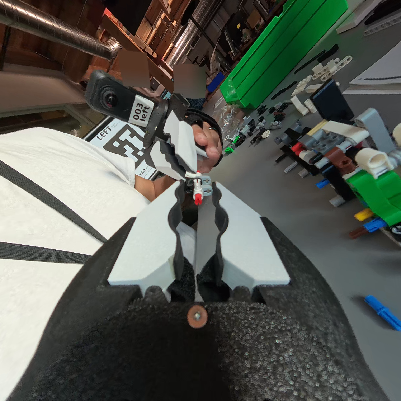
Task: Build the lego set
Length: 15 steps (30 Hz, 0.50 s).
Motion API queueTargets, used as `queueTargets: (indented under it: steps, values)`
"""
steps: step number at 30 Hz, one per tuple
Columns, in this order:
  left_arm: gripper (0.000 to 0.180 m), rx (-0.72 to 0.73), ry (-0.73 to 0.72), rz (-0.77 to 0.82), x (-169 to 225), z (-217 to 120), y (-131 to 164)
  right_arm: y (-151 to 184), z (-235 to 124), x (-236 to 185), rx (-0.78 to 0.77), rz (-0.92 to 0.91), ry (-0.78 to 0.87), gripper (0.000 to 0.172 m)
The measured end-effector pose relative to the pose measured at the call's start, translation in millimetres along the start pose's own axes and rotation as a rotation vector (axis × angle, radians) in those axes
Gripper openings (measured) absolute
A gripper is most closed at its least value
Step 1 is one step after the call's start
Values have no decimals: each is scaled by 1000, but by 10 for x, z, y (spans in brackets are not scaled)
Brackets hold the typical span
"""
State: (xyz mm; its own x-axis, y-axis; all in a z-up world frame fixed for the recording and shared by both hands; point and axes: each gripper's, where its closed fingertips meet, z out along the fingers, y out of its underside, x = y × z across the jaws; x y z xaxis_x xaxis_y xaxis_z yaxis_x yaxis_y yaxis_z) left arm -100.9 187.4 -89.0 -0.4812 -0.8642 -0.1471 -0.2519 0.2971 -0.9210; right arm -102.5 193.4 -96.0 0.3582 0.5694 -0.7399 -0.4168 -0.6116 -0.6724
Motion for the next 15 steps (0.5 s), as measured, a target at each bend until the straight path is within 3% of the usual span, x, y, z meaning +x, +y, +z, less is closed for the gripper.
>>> queueTargets:
  steps: [10, 13, 15]
  values:
    - [2, 122, 277, -686, 7, 44, -63, 18, -68, -60, -35, -415, 135, 23]
    - [1, 147, 321, -758, 2, 55, -84, -6, -86, -85, -29, -422, 142, 23]
    - [2, 152, 293, -716, -23, 67, -80, -25, -98, -62, -21, -364, 138, 23]
